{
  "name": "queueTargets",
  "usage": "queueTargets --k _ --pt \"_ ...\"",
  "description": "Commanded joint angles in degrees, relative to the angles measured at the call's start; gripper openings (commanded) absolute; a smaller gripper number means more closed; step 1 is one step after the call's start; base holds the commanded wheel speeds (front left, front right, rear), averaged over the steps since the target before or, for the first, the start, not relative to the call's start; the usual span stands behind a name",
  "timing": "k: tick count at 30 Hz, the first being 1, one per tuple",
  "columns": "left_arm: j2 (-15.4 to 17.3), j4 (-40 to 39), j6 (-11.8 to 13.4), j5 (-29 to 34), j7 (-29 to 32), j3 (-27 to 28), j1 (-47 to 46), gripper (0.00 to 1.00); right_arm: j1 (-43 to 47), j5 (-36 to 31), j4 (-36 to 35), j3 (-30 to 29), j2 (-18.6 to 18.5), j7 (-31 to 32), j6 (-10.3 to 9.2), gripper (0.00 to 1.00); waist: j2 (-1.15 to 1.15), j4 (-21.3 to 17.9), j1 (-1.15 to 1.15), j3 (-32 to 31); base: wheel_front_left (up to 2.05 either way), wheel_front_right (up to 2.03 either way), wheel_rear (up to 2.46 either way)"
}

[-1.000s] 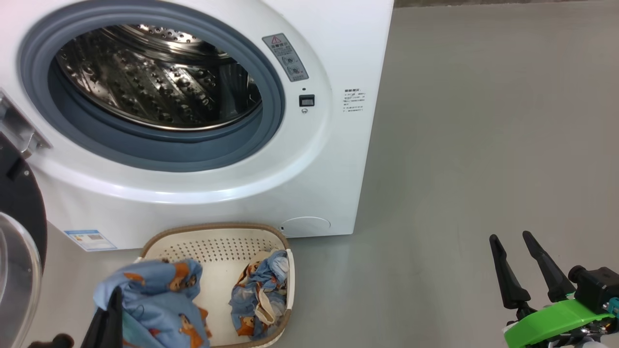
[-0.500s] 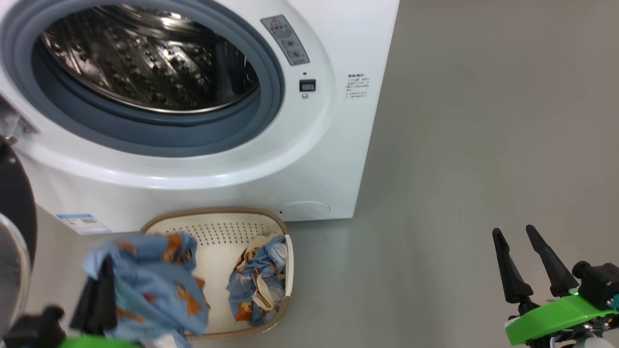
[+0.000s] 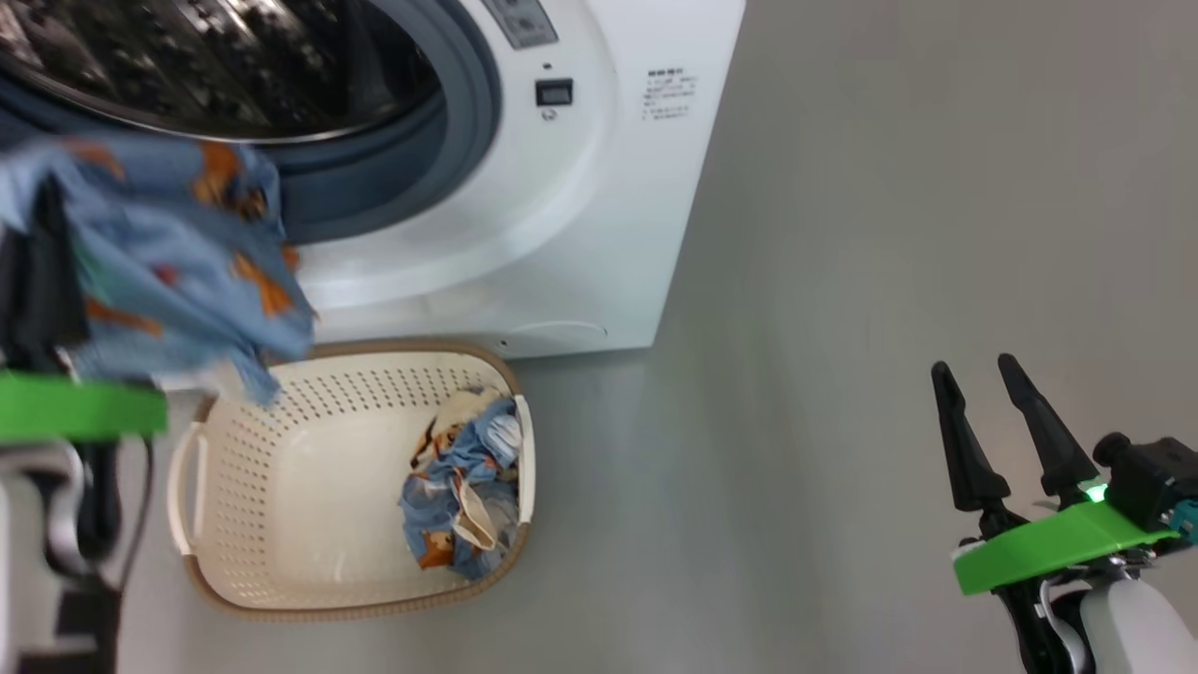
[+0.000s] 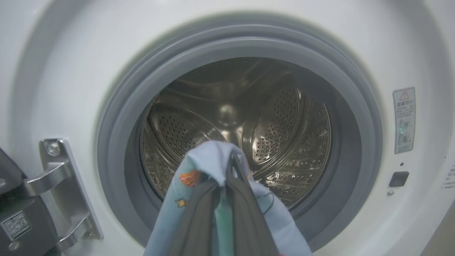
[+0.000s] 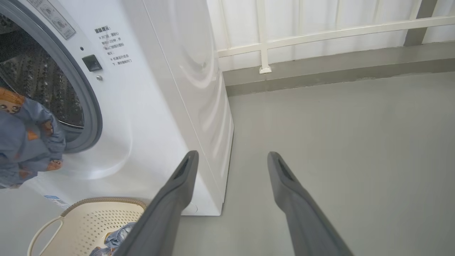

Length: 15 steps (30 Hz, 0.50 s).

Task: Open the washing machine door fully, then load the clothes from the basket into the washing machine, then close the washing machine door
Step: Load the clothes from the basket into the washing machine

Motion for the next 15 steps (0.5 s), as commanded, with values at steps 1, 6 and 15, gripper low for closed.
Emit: queueTargets --k 1,6,15 --pt "2.92 0.72 -0.08 -0.45 -0.36 1.79 -5.39 0.0 -1.37 -0.08 -1.51 1.7 -0.09 -0.28 0.09 1.0 0.0 -1.82 0.0 3.09 0.0 0.0 0.0" --pt "5.41 8.94 -0.08 -0.94 -0.36 0.54 -15.18 0.0 -3.42 0.13 -1.64 3.0 0.51 -0.28 0.09 1.0 0.0 -3.54 0.0 5.75 0.0 0.0 0.0" --pt "8.52 28.3 -0.08 -3.28 -0.36 -5.14 -28.43 0.0 -6.19 0.53 -1.89 4.69 1.72 -0.28 0.09 1.0 0.0 -6.72 0.0 9.57 0.0 0.0 0.0"
